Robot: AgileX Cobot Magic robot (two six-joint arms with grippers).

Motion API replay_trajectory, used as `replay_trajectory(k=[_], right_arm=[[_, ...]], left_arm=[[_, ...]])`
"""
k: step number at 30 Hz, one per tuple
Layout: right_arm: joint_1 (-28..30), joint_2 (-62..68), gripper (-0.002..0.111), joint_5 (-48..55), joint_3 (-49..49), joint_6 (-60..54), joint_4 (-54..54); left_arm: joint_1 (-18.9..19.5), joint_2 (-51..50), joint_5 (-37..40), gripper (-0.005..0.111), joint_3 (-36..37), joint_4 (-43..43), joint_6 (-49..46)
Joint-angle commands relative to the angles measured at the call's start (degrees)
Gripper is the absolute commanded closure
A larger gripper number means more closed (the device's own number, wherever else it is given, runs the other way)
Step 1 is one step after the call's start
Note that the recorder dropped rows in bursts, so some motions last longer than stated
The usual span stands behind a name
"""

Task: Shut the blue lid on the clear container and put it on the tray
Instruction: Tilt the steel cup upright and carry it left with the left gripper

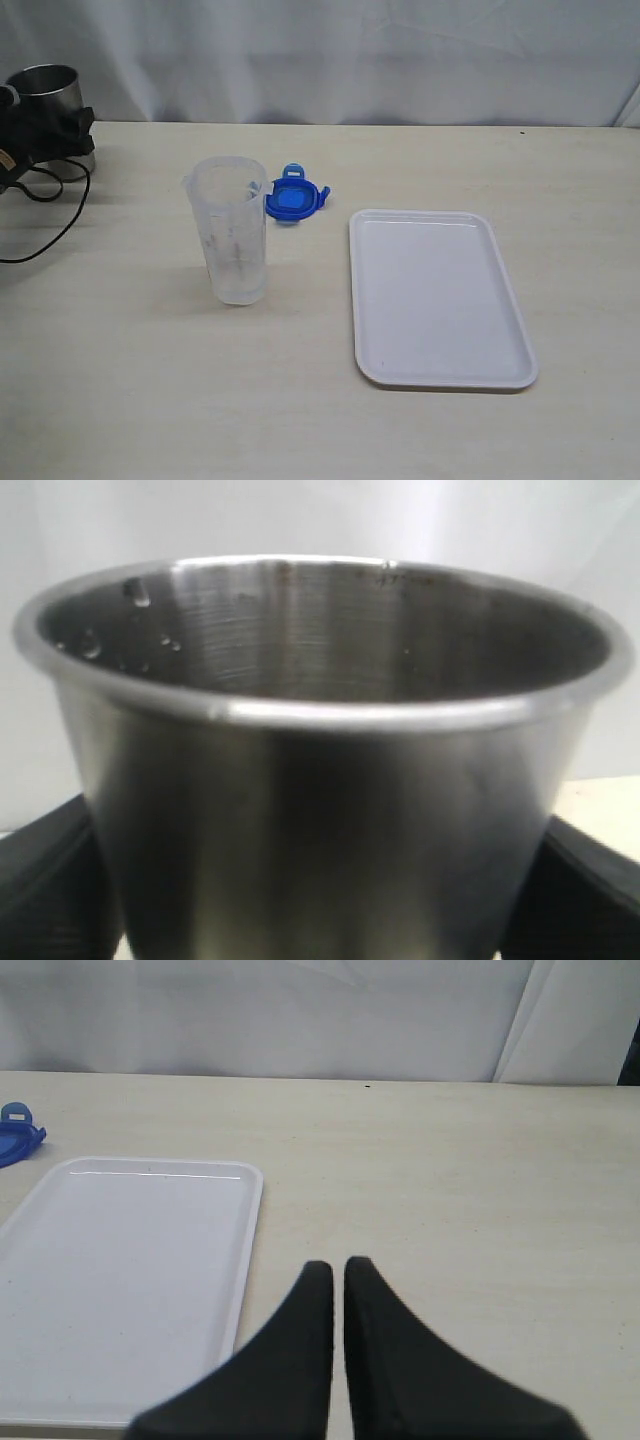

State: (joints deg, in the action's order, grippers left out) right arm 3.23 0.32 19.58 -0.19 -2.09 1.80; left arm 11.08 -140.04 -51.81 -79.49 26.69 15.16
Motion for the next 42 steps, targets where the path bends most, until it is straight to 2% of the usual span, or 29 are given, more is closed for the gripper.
replay_trajectory(k=[1,17,20,26,28,33,42], right_arm=[[-0.08,-0.32,0.104,-0.01,0.19,-0.02,-0.04],[-0.08,-0.32,0.104,-0.01,0.19,-0.02,-0.04],[-0.08,-0.32,0.104,-0.01,0.19,-0.02,-0.04],[-0.08,-0.32,0.104,-0.01,0.19,-0.02,-0.04],[-0.08,-0.32,0.104,-0.01,0.19,-0.02,-0.04],[-0.08,-0.32,0.104,-0.01,0.19,-0.02,-0.04],[-0.08,-0.32,0.104,-0.01,0.19,-0.02,-0.04]], left_arm=[[0.0,-0.9,-4.72,0.107,-0.59,-0.18,-0.06],[0.0,-1.91,-4.21,0.106,-0.59,2.59,0.1],[0.0,-1.91,-3.65,0.095,-0.59,2.59,0.08],[0.0,-1.91,-2.46,0.049,-0.59,2.71,0.12],[0.0,-1.91,-2.04,0.04,-0.59,3.48,0.26],[0.0,-1.91,-0.97,0.033,-0.59,4.56,3.39],[1.0,-1.91,0.55,0.034,-0.59,7.63,4.89]])
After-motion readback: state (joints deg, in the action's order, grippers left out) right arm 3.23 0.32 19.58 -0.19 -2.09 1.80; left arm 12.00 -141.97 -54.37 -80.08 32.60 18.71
